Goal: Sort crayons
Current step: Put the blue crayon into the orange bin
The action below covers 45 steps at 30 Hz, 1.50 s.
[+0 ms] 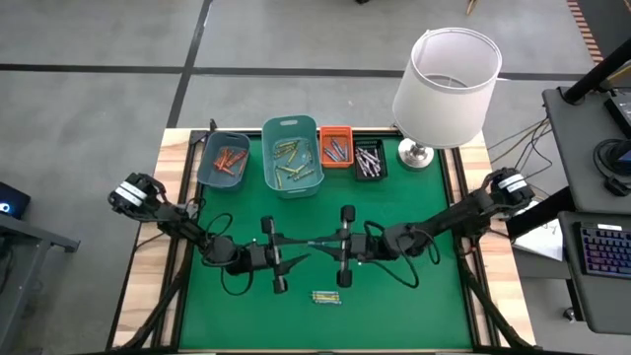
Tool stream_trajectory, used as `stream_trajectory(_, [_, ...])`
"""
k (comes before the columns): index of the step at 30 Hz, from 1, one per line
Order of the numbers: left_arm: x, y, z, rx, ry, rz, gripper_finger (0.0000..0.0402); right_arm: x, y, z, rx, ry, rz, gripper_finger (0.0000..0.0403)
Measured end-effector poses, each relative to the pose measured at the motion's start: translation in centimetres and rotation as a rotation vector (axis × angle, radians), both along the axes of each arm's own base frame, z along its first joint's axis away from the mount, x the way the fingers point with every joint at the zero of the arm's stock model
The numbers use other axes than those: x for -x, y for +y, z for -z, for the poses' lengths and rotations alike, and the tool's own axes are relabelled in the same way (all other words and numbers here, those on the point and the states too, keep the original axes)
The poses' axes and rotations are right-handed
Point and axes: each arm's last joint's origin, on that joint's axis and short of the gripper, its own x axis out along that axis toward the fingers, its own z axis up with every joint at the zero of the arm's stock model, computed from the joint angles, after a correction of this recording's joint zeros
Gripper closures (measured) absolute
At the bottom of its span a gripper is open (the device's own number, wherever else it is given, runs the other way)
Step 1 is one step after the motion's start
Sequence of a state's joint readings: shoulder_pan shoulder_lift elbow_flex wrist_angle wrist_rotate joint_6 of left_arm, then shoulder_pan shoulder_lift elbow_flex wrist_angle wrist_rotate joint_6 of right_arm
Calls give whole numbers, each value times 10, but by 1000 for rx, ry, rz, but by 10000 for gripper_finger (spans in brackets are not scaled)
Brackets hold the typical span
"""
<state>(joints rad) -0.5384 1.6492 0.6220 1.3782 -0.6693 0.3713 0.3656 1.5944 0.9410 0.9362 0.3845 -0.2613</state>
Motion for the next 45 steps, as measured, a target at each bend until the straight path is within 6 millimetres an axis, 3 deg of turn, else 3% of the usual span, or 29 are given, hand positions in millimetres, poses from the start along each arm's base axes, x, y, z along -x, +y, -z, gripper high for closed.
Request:
stream_trajectory(7, [6, 8, -4, 53, 54, -288, 202, 4, -18, -39, 22, 207, 210, 389])
stream_trajectory(10, [9, 11, -8, 44, 80, -385, 187, 2, -40, -55, 4, 335, 315, 389])
stream_trajectory(14, [11, 13, -10, 55, 94, -443, 182, -4, -83, -63, -73, 502, 466, 389])
stream_trajectory(22, [13, 11, -10, 75, 108, -484, 186, -18, -183, -28, -171, 653, 765, 389])
stream_trajectory(29, [27, 9, -20, 115, 163, -638, 186, -22, -243, 9, -321, 721, 842, 390])
stream_trajectory(37, [40, 14, -43, 44, 191, -658, 187, -19, -277, 34, -420, 762, 891, 385])
stream_trajectory(45, [45, 18, -48, 20, 201, -667, 187, -21, -281, 37, -415, 749, 895, 317])
